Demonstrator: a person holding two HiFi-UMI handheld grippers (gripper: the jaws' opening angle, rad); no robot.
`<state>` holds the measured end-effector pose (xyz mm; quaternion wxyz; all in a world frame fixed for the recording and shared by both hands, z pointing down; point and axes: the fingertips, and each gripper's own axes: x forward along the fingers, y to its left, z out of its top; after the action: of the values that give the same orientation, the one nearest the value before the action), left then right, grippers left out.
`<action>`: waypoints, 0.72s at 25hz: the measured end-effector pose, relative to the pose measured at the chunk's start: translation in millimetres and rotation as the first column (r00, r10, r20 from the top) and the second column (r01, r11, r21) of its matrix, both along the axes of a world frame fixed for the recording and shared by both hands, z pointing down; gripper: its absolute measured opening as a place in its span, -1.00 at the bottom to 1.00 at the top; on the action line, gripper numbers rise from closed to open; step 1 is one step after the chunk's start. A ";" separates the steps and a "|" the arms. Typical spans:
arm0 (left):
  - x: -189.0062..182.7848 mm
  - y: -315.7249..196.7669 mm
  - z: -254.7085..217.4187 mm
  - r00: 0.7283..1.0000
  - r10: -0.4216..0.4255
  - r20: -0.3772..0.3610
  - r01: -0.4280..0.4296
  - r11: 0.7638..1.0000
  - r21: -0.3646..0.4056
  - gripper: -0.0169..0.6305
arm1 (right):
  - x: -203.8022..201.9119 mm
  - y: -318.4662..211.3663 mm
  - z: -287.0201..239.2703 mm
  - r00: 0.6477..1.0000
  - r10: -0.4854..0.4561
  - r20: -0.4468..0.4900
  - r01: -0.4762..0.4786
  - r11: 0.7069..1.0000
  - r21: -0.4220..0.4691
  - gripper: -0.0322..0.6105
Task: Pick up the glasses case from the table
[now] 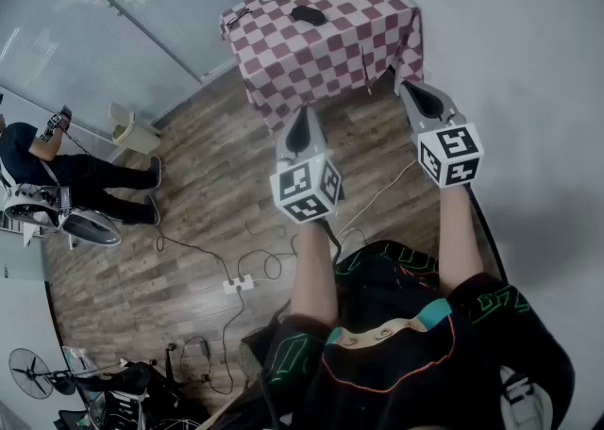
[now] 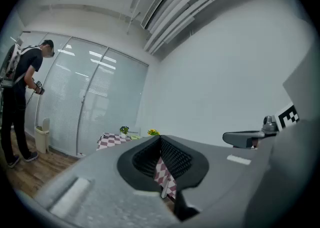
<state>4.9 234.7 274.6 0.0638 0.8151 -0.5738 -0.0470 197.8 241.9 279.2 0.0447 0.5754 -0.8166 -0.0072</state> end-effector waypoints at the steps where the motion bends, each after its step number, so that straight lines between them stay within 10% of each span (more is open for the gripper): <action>1: -0.7 -2.5 -0.4 1.000 -0.009 0.008 0.009 1.000 -0.001 -0.92 | -1.3 -1.5 -0.5 1.000 -0.008 -0.001 0.008 1.000 -0.001 -0.89; 8: 15.6 -18.3 5.6 0.989 0.048 0.140 -0.041 0.998 -0.053 -0.92 | 0.7 -16.5 -10.3 0.998 -0.028 0.062 0.028 1.000 0.014 -0.89; 18: -2.1 -30.9 -7.4 0.991 0.011 0.136 -0.007 1.000 -0.029 -0.92 | 4.4 -34.6 -13.5 0.989 -0.024 0.143 0.022 1.000 0.012 -0.89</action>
<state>2.8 203.9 267.1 0.0364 0.8181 -0.5737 0.0171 202.2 207.3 265.8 -0.0170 0.5652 -0.8242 0.0293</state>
